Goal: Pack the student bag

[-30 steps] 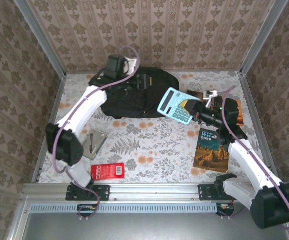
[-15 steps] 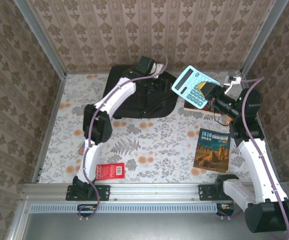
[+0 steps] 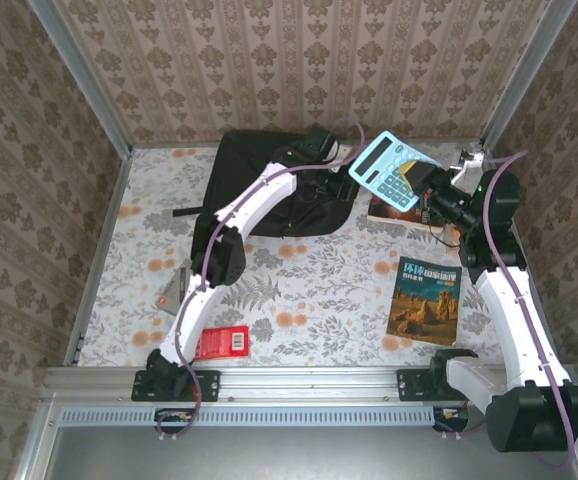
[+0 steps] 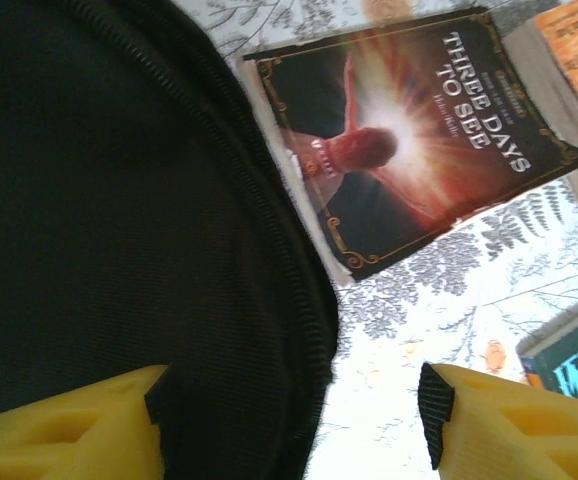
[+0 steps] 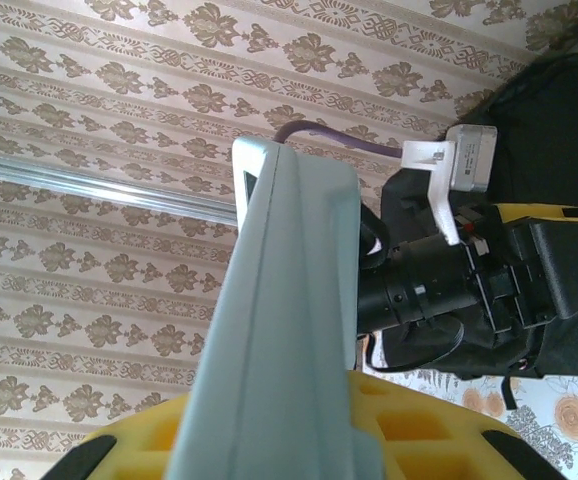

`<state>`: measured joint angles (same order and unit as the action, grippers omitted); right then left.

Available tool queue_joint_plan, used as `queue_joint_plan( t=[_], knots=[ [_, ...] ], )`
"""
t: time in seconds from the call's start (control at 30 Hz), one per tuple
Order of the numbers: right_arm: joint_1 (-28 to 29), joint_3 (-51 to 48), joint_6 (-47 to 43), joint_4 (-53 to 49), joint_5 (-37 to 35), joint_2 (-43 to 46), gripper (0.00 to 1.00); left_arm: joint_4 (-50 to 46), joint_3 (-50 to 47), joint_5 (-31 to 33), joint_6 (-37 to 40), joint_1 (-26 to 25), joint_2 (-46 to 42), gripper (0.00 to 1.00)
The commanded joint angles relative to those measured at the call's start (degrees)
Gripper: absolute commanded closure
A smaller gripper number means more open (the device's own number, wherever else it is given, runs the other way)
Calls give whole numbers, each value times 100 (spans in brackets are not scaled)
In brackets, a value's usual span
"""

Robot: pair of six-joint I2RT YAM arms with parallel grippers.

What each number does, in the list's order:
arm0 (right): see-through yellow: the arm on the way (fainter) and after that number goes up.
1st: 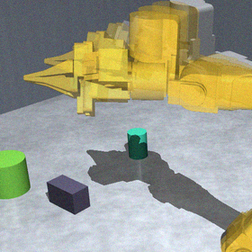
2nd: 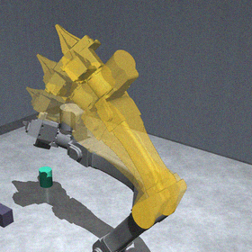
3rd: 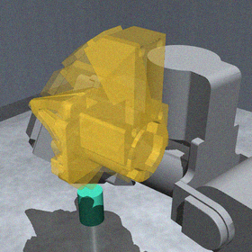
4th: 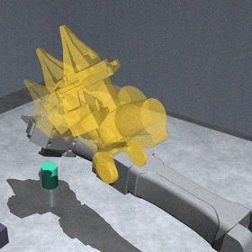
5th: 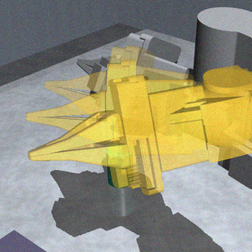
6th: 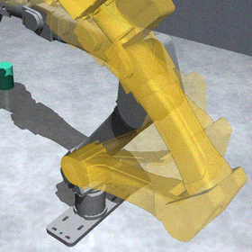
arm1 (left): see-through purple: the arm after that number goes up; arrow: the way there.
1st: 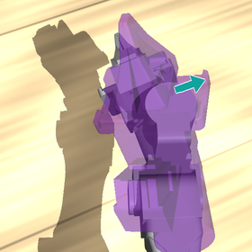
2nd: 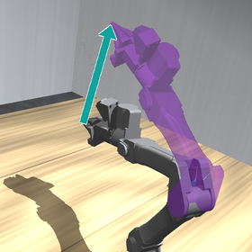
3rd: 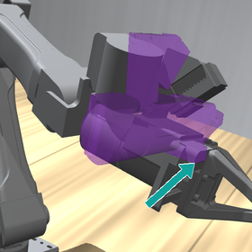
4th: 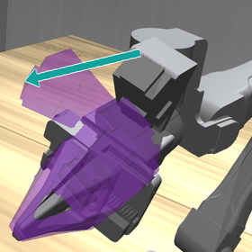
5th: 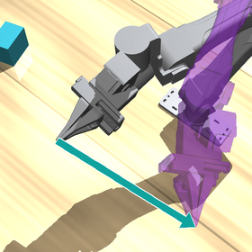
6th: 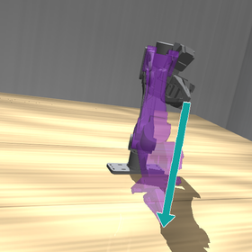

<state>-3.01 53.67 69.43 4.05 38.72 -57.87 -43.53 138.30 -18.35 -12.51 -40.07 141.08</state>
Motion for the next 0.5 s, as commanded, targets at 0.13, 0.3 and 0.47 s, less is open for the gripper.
queue_joint_plan(
  t=[0.13, 0.3, 0.47],
  knots=[
    [-16, 206, 107, 267, 4, 56, 74, 197, 181, -36, -243, 154, 88, 40],
    [-16, 172, 116, 302, 13, 65, 74, 242, 252, -216, -333, 190, 231, 42],
    [-11, 138, 115, 324, 21, 100, 74, 218, 377, -261, -392, 165, 486, 43]
  ],
)
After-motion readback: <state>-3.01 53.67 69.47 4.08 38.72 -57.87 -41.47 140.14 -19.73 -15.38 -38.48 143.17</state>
